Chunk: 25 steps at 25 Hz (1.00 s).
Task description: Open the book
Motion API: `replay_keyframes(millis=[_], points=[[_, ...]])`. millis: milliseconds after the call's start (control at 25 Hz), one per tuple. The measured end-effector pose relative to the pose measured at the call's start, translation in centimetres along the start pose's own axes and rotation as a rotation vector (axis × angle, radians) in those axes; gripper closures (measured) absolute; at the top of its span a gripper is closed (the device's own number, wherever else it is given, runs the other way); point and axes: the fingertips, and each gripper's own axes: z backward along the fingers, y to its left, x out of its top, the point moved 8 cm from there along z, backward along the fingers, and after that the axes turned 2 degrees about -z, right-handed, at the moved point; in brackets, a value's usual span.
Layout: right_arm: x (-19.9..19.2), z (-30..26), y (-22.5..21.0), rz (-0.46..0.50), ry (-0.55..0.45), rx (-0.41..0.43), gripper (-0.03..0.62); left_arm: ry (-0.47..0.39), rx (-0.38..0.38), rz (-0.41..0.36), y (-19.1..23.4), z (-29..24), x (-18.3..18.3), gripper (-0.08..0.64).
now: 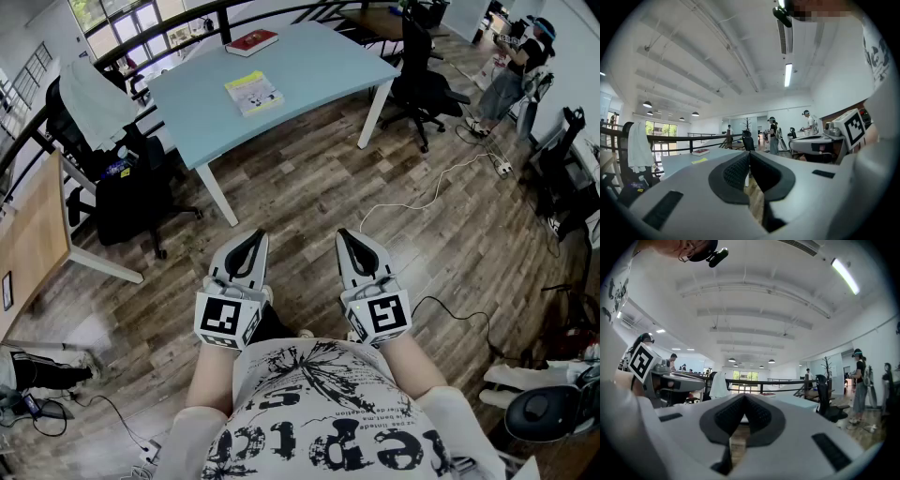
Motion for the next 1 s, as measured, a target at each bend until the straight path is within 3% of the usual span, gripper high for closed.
replay_keyframes(millis=[640, 1000], points=[[-1.9, -0.3, -2.3, -0.044, 0.030, -0.022, 0.583, 0.035, -0.002, -0.001, -0.6, -2.4, -1.0, 0.537], [-3.3, -7.0, -5.1, -0.026, 0.040, -0.049, 0.581, 0.055, -0.024, -0.006, 4.2, -8.9, -2.5, 0.537]])
